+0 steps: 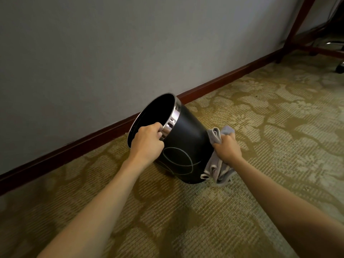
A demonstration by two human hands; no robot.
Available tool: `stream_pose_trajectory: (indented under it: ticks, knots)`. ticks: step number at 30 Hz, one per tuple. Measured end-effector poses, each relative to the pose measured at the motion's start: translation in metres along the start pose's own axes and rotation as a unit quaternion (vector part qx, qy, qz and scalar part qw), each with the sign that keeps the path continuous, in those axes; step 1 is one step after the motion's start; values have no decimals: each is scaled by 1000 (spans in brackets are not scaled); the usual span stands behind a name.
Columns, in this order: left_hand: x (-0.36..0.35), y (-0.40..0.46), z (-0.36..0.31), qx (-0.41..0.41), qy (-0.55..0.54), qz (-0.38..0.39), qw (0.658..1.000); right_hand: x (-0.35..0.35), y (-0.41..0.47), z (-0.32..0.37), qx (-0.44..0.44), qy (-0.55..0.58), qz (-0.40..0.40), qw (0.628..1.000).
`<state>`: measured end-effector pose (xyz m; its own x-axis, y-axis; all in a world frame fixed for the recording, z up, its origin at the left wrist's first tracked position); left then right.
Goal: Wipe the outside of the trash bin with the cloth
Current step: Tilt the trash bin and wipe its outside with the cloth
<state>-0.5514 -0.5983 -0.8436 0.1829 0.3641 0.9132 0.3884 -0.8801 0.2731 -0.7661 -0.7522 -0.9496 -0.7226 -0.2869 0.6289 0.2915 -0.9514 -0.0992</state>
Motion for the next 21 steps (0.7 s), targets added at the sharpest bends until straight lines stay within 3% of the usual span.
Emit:
stream_pose_trajectory:
  ticks: [8, 14, 18, 21]
  knots:
    - [26, 21, 15, 70, 42, 1, 997, -6, -17, 37, 79, -42, 41, 995]
    - [29, 28, 10, 73, 6, 48, 996, -13, -15, 40, 69, -80, 30, 994]
    - [15, 19, 26, 1, -167, 195, 966, -13, -7, 34, 56, -86, 10, 995]
    - [9, 2, 60, -21, -160, 257, 953, -12, 0, 29, 46, -87, 13, 995]
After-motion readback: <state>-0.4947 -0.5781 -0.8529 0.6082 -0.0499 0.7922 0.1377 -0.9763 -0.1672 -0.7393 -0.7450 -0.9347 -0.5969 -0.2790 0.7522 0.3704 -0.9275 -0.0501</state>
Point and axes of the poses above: each hand's wrist, its own y-axis towards the middle knuckle, its own x-axis out of the back of the hand, z = x × y, the point moved 7 cm from there along y, towards the middle knuckle, and after that the axes turned 15 degrees about y, right-handed, at the moved point
